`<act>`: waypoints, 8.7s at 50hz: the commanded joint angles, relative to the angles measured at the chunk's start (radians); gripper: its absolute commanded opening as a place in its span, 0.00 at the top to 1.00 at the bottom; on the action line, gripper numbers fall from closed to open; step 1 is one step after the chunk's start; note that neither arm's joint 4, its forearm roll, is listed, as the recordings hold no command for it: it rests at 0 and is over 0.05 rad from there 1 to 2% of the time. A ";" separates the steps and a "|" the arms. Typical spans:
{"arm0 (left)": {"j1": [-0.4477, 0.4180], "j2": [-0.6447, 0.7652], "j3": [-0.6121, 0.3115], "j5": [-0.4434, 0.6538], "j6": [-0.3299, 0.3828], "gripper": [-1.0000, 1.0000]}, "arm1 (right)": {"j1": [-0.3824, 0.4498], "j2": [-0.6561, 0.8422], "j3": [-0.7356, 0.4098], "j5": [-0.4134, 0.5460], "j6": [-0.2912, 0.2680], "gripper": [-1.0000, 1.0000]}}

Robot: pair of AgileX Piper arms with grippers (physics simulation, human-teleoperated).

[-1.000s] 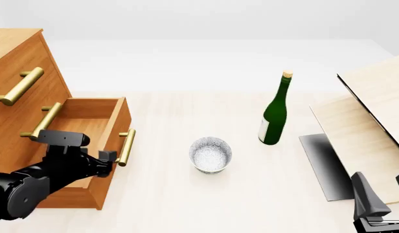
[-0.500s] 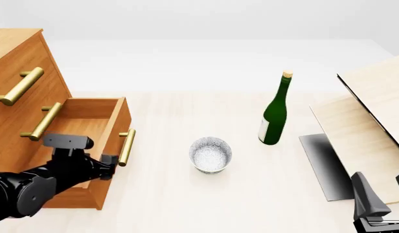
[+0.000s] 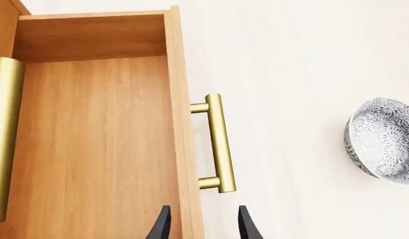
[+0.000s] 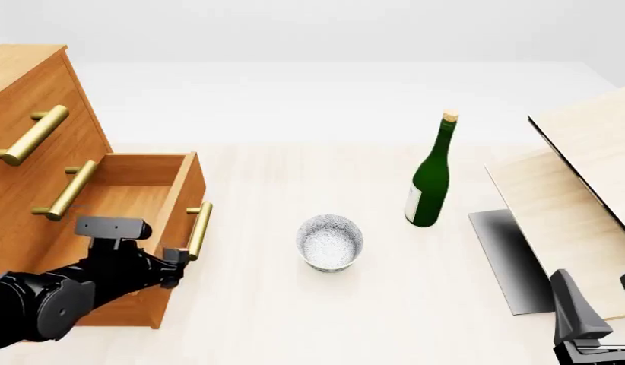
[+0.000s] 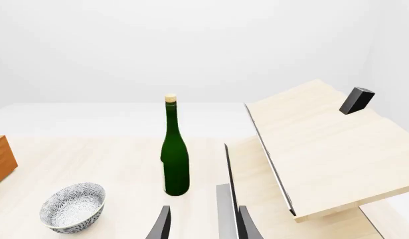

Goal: Put the bowl in the bottom drawer of the cabinet and close it.

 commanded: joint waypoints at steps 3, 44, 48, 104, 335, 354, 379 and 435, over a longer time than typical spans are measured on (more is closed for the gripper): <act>-0.029 0.013 0.006 -0.002 -0.008 0.00 | 0.000 -0.001 0.001 0.000 0.000 0.00; -0.075 0.031 0.007 -0.015 -0.005 0.00 | 0.000 -0.001 0.001 0.000 0.000 0.00; -0.094 0.024 0.008 -0.013 -0.010 0.00 | 0.000 -0.001 0.001 0.000 0.000 0.00; -0.212 -0.047 0.014 0.013 -0.026 0.00 | 0.000 -0.001 0.001 0.000 0.000 0.00; -0.416 -0.017 -0.374 0.098 -0.162 0.00 | 0.000 -0.001 0.001 0.000 0.000 0.00; -0.397 0.113 -0.444 0.088 -0.191 0.00 | 0.000 -0.001 0.001 0.000 0.000 0.00; -0.427 0.244 -0.505 0.073 -0.250 0.00 | 0.000 -0.001 0.001 0.000 0.000 0.00; -0.423 0.520 -0.597 0.053 -0.322 0.00 | 0.000 -0.001 0.001 0.000 0.000 0.00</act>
